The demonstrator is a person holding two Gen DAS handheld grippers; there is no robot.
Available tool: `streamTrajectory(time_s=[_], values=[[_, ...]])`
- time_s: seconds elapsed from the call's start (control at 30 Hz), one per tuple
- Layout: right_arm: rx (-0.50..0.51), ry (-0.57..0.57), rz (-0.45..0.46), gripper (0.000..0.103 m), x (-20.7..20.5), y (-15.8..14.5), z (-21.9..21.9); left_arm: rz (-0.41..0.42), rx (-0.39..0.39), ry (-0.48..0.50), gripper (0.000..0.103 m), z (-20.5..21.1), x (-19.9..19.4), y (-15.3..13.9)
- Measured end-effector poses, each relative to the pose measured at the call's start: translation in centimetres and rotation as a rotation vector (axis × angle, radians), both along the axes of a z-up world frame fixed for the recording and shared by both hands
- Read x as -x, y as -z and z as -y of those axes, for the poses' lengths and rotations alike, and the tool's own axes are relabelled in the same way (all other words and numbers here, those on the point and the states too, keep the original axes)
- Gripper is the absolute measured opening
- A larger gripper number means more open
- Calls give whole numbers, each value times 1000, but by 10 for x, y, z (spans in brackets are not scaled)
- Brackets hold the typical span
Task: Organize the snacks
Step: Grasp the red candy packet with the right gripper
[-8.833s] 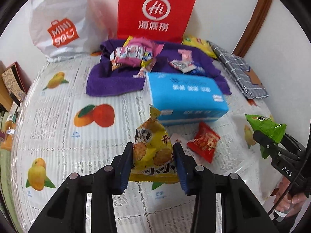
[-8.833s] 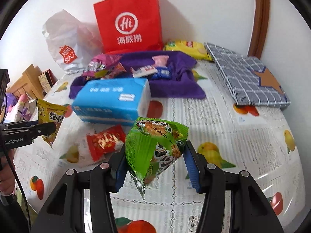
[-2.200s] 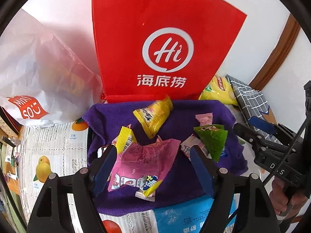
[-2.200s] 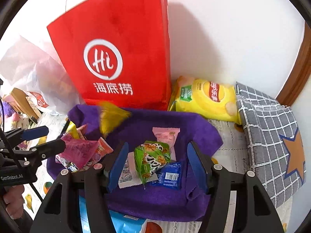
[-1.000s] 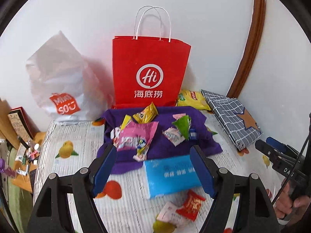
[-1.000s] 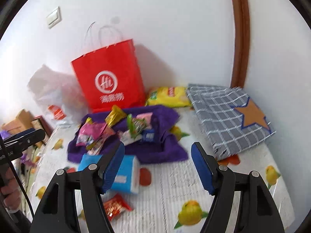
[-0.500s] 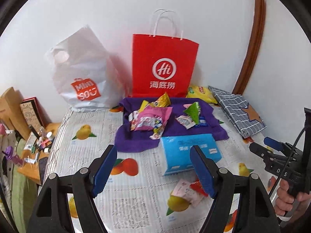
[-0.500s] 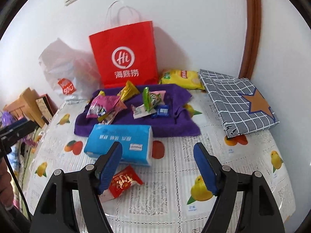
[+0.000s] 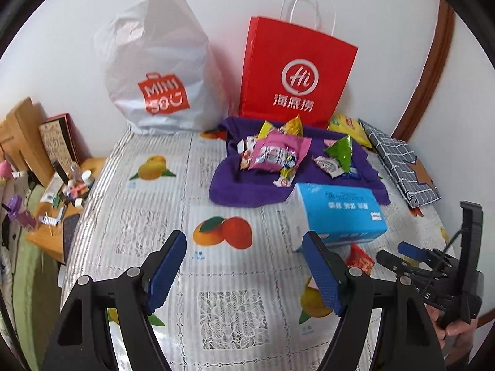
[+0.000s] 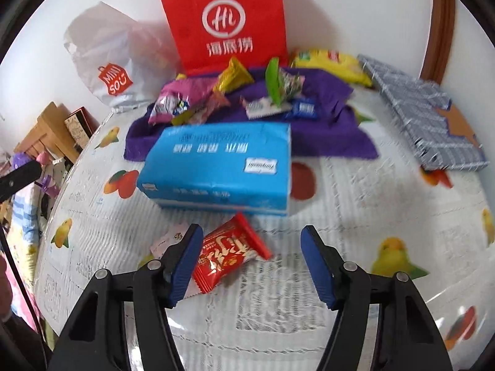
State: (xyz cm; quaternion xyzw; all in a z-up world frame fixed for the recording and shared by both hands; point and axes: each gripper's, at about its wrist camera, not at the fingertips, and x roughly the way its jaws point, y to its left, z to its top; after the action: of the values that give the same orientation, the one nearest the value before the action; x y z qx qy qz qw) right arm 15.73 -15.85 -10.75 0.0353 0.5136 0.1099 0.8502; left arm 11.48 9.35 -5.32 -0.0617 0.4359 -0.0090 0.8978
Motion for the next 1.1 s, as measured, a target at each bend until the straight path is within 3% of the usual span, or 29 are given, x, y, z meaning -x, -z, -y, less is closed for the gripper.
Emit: streamTrajectory(time_s=[0.3, 0.53, 0.87, 1.03, 1.1], values=[[119, -27, -11, 66, -16, 24, -29, -45, 14, 22, 76, -3, -8, 22], [185, -57, -33, 66, -9, 31, -26, -67, 24, 39, 76, 2, -13, 31], [157, -79, -29, 66, 10, 27, 0, -84, 21, 70, 76, 19, -14, 37], [117, -101, -52, 66, 3, 39, -4, -98, 8, 69, 76, 26, -13, 40], [120, -106, -67, 56, 2, 45, -6, -103, 2, 68, 76, 28, -12, 41]])
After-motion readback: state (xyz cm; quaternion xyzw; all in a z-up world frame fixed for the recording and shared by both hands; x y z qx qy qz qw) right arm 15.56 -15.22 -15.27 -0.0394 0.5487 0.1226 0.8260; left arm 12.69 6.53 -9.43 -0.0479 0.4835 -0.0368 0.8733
